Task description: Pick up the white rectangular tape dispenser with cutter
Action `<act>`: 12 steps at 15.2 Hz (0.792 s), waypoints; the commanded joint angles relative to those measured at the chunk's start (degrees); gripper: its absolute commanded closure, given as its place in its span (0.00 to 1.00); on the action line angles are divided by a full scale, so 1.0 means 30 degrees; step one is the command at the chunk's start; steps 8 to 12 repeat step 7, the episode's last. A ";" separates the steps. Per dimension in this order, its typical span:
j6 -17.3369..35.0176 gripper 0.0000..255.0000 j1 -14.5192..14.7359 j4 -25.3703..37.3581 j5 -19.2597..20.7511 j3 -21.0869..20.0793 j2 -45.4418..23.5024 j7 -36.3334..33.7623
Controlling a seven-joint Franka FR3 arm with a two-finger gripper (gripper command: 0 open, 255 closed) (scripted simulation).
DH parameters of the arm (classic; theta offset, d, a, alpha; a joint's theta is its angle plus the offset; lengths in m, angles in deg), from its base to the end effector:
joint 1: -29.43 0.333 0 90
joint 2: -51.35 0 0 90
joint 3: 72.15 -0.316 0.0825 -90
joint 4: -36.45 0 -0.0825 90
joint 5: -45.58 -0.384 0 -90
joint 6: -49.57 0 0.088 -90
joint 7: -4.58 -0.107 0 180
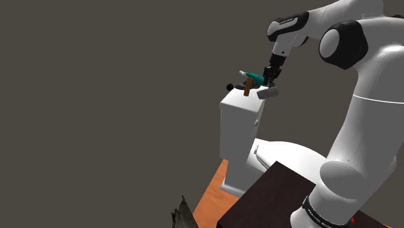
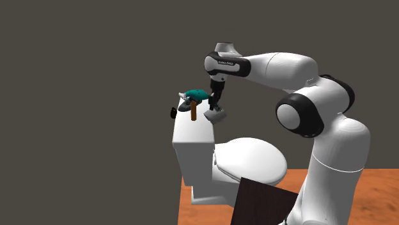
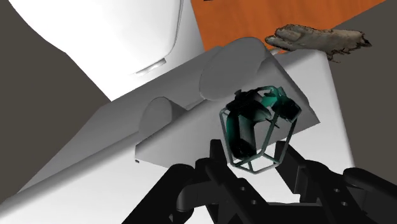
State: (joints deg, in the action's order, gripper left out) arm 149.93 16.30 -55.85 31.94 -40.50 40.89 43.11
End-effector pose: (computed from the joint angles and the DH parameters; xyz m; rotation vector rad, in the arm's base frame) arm 0.4642 -0.3979 0.5297 -3.0185 0.2221 -0.1242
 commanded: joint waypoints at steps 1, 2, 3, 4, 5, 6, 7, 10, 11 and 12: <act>-0.0538 1.00 -0.0022 0.0537 0.0030 0.0014 0.0021 -0.0097; -0.0798 1.00 -0.0044 0.0814 0.0029 0.0023 0.0003 -0.0128; -0.1061 1.00 -0.0069 0.1098 0.0024 0.0032 -0.0020 -0.0157; -0.1326 1.00 -0.0096 0.1389 0.0015 0.0041 -0.0049 -0.0185; -0.1593 1.00 -0.0126 0.1688 0.0003 0.0050 -0.0084 -0.0211; -0.1633 1.00 -0.0128 0.1729 0.0004 0.0051 -0.0085 -0.0216; -0.1634 1.00 -0.0130 0.1732 0.0002 0.0052 -0.0088 -0.0215; -0.1634 1.00 -0.0130 0.1732 0.0002 0.0052 -0.0088 -0.0215; -0.1634 1.00 -0.0130 0.1732 0.0002 0.0052 -0.0088 -0.0215; -0.1634 1.00 -0.0130 0.1732 0.0002 0.0052 -0.0088 -0.0215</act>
